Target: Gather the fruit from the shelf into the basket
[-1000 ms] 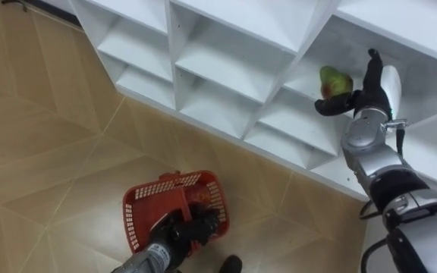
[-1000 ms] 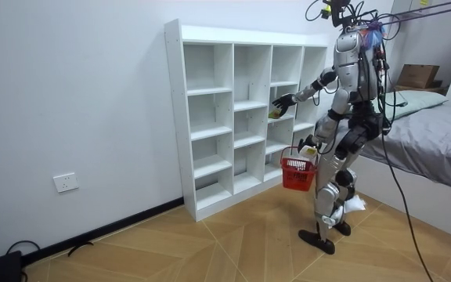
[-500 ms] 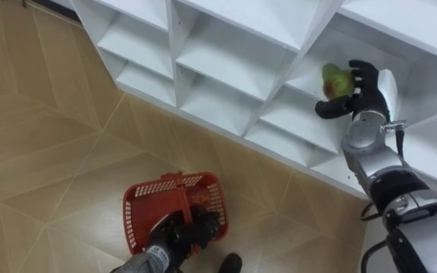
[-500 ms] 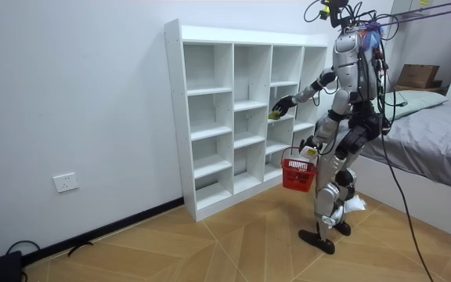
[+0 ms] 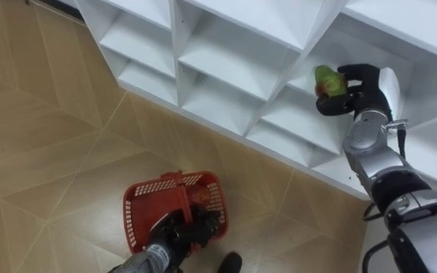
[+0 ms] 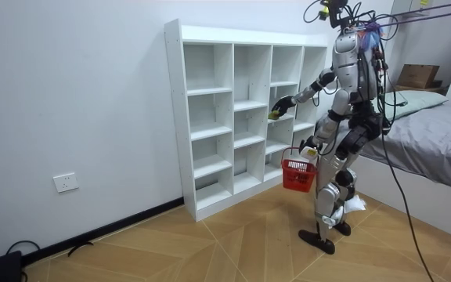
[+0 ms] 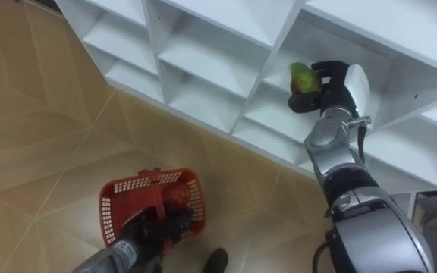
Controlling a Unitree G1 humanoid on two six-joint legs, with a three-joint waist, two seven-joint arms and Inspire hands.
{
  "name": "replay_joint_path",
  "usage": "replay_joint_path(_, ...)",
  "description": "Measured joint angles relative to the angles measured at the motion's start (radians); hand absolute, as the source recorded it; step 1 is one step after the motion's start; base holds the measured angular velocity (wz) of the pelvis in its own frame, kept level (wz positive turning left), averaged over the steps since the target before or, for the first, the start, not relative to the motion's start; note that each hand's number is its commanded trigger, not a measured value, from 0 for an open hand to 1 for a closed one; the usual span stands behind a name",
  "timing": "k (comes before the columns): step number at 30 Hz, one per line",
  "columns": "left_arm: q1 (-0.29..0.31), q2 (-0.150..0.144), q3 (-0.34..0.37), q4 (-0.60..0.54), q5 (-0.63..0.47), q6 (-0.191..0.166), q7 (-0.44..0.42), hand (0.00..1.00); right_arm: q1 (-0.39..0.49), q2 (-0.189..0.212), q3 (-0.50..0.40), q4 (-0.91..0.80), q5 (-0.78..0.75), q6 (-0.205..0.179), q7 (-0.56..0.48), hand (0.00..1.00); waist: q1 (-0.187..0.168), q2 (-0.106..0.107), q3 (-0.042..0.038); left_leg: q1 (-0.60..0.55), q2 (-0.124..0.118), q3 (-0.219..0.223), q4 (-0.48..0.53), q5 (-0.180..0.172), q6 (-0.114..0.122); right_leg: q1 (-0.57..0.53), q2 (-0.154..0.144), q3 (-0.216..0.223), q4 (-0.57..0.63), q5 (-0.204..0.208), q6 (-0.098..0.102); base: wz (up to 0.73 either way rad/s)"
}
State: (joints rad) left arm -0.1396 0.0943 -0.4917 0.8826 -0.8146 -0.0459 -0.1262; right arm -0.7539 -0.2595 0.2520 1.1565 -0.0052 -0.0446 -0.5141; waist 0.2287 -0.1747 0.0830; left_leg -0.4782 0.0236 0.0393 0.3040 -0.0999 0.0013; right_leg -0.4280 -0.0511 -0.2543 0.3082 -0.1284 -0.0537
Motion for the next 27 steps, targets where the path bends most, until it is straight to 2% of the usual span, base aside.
replay_joint_path(10, 0.002, 0.016, 0.0, -0.007, 0.002, -0.002, -0.014, 1.0, 0.0, -0.001, -0.001, 0.002, 0.003, -0.008, -0.023, 1.0, 0.001, -0.005, 0.0018, -0.012, -0.001, -0.013, 0.001, 0.0, -0.001, -0.003, 0.001, -0.012, -0.01, 0.002, 0.0, 0.02)
replay_joint_path(16, 0.003, 0.016, 0.0, -0.008, 0.001, -0.003, -0.015, 1.0, 0.0, -0.004, -0.001, 0.001, 0.004, -0.022, -0.042, 1.0, 0.002, -0.006, 0.0017, -0.016, -0.001, -0.011, -0.004, 0.001, -0.001, -0.006, 0.001, -0.018, -0.017, 0.004, 0.0, 0.02)
replay_joint_path(27, 0.001, 0.015, 0.006, -0.039, 0.001, -0.004, -0.009, 1.0, 0.0, -0.004, -0.001, -0.003, 0.037, -0.026, -0.04, 1.0, -0.005, -0.005, 0.0013, -0.014, 0.0, -0.011, -0.004, 0.001, -0.001, -0.004, 0.0, -0.019, -0.016, 0.004, 0.0, 0.0)
